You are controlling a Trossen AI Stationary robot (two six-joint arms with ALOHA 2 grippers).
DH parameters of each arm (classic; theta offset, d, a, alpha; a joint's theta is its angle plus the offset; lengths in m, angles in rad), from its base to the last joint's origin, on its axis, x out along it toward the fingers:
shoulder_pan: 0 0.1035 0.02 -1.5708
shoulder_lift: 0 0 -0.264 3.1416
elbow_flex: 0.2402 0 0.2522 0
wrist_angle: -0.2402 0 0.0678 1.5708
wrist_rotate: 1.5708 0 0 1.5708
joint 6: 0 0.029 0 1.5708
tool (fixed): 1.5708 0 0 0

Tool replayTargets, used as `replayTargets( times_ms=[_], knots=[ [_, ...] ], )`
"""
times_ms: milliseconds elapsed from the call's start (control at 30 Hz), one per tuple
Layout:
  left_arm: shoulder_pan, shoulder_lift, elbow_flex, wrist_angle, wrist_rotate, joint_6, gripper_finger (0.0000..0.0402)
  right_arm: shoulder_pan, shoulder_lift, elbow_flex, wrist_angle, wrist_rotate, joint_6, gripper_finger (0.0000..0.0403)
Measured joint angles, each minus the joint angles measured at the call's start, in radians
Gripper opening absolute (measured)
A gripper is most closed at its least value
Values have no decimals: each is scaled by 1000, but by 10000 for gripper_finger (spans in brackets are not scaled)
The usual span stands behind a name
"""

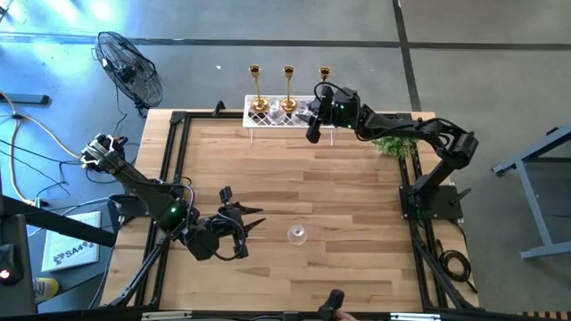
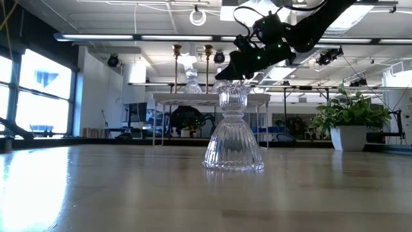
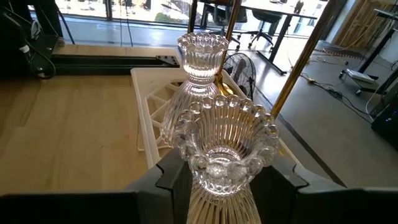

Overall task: Pick & Place candle stick holders
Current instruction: Put the right glass candle holder on the shelf

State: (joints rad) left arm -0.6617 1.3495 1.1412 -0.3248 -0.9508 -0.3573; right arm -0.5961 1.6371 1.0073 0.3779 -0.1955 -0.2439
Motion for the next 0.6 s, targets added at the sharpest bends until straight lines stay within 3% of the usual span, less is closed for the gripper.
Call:
replayTargets(
  times_ms=[600],
  knots=[
    [0, 0, 0, 0, 0, 0, 108, 0, 0, 0, 0, -28, 35, 130]
  ],
)
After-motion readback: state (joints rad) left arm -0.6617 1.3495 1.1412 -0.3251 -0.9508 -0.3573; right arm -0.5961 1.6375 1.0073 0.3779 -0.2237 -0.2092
